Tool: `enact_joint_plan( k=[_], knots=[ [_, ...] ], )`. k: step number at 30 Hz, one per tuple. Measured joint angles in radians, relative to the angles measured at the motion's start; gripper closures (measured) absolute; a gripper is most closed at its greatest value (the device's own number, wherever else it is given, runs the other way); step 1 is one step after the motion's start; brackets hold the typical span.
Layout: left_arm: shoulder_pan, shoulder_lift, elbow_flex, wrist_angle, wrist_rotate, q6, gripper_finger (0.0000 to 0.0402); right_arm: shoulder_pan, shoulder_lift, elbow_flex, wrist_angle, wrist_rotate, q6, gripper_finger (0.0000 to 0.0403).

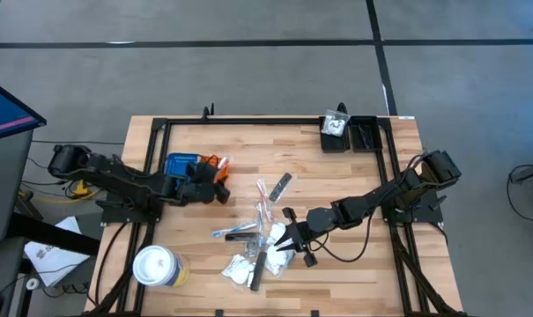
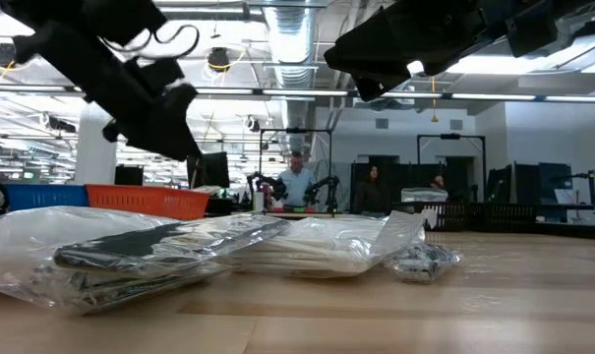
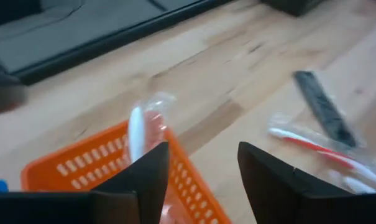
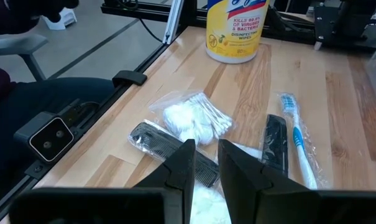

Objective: Pick & Place Travel size toiletries
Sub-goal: Put the cotton pack into the left black bin

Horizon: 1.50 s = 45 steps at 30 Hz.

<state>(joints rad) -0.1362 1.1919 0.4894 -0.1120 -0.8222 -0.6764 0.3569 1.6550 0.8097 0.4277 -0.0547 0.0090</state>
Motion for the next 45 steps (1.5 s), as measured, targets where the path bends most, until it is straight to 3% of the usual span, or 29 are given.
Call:
enact_joint_plan(
  k=[7,24,33,40,45],
  knots=[
    [-0.066,-0.035,0.002,0.128,0.046,0.098,0.0237,0.000,0.000,0.000,-0.001,0.000,0.000,0.0338],
    [-0.266,-0.040,0.001,0.237,0.227,0.122,0.0244,-0.001,0.000,0.000,-0.001,0.000,0.000,0.0338],
    [-0.357,-0.039,0.001,0.238,0.232,0.122,0.0244,-0.001,0.000,0.000,0.006,0.000,0.000,0.0338],
    [-0.384,0.047,0.038,0.244,0.235,0.124,0.0244,-0.005,0.000,0.000,0.007,0.000,0.000,0.0338],
    [-0.385,0.169,0.139,0.245,0.254,0.181,0.0244,-0.006,0.000,0.000,0.009,0.000,0.000,0.0338]
  ],
)
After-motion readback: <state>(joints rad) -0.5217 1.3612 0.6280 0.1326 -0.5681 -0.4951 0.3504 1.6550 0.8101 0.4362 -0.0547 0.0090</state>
